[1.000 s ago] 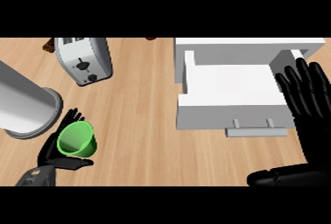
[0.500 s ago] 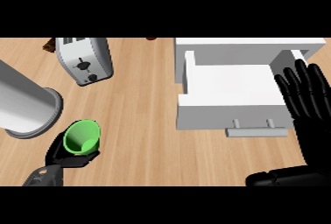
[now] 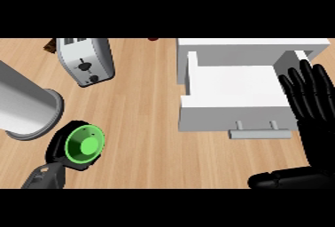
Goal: Pick up the cup, place it into the drawer and close the drawer
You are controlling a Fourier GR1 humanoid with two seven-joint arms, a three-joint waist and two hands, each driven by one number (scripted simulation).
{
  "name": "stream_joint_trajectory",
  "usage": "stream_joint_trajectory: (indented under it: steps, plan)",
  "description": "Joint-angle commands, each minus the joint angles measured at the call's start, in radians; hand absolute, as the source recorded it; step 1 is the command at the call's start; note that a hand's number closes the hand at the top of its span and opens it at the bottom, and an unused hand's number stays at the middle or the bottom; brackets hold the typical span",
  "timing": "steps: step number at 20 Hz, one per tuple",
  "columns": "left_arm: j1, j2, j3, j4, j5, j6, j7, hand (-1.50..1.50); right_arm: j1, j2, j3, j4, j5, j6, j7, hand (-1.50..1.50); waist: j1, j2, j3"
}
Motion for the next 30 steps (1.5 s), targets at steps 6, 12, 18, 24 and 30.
stream_joint_trajectory:
  steps: [6, 12, 18, 24, 30]
  plan:
    - [0.009, -0.172, 0.096, -0.105, 0.095, 0.254, -0.124, 1.50, -0.039, -0.007, -0.015, 0.014, -0.011, -0.007, 0.022, -1.50, 0.013, -0.004, 0.002]
    - [0.019, -0.164, 0.044, -0.320, 0.133, 0.186, 0.002, 1.50, 0.024, -0.028, -0.038, -0.003, -0.010, 0.021, -0.005, -1.50, 0.013, -0.007, 0.003]
    - [0.118, -0.226, -0.075, -0.681, 0.135, 0.247, 0.221, 1.50, 0.061, -0.022, -0.053, 0.032, -0.044, 0.051, -0.053, -1.50, 0.020, -0.009, 0.004]
    - [0.018, -0.229, -0.090, -0.903, 0.212, 0.327, 0.506, 1.50, 0.030, -0.035, -0.054, 0.003, -0.050, 0.040, 0.008, -1.50, 0.013, -0.007, 0.003]
    - [-0.091, -0.252, -0.144, -0.967, 0.202, 0.470, 0.616, 1.50, 0.069, -0.024, -0.062, -0.014, -0.055, 0.048, -0.022, -1.50, 0.007, -0.005, 0.003]
